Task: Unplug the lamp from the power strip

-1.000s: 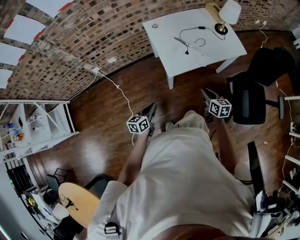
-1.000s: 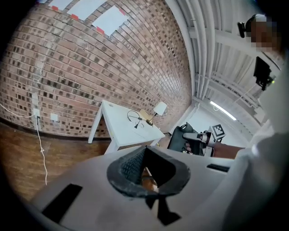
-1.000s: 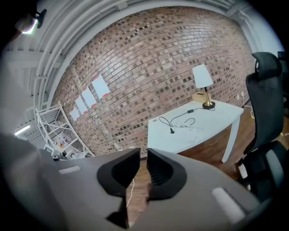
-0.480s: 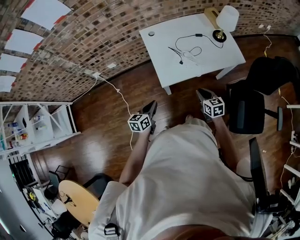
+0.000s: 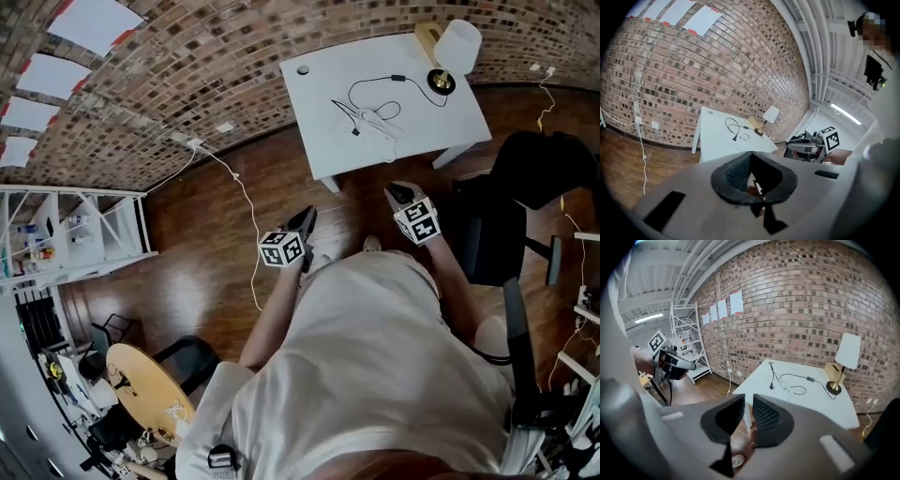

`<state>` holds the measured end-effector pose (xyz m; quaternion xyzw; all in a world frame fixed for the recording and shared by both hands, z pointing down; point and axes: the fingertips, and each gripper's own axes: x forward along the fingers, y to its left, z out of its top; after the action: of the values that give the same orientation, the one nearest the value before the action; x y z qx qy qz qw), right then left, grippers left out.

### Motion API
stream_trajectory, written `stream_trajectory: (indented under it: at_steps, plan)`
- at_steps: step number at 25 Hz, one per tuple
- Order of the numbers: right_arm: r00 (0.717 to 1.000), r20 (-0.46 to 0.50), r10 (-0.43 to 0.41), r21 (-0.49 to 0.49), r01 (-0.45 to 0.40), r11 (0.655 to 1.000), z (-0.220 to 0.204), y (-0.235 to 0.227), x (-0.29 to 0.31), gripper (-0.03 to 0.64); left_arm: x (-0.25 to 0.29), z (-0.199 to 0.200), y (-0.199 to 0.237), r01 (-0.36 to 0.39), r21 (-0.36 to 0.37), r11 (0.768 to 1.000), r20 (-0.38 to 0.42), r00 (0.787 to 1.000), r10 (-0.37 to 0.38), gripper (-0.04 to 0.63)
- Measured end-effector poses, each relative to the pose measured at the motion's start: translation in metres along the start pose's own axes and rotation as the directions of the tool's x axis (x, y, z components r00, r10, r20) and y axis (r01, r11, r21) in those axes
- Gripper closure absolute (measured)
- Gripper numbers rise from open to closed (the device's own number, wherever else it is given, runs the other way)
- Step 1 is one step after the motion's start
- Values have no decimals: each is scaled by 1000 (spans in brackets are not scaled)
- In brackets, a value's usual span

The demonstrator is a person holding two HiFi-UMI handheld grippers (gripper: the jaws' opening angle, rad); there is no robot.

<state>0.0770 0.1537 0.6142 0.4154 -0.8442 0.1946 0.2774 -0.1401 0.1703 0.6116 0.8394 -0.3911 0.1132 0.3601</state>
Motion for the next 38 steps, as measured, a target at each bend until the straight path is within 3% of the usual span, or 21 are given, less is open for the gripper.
stream_trajectory:
  at_steps: [5,9,15,27,31,38]
  plan:
    - [999,33,-3,-8,4,1000,-5,-19,-10,574,16,1,-16,-38,10,999,33,999,38,591]
    - [1000,8,4,21,-4,1000,-30,-23,-18,575,26,-13,-35,-24,2,1000,5,1000,24,591]
    - [999,16,-39,85,37,996,-48,-44,-22,575,37,-5,-38,-34,78,996,-21,999,36,591]
    - [999,-7,-39,82,40,996,-50,-64,-22,580,59,12,-36,-49,45,998,11,999,49,591]
    - [999,-28,-42,65,44,997,-42,-75,-2,580,57,10,-25,-54,42,998,-3,999,54,591]
    - [999,-22,-49,77,50,996,3,-69,43,580,43,44,31,-80,25,996,9,997,80,591]
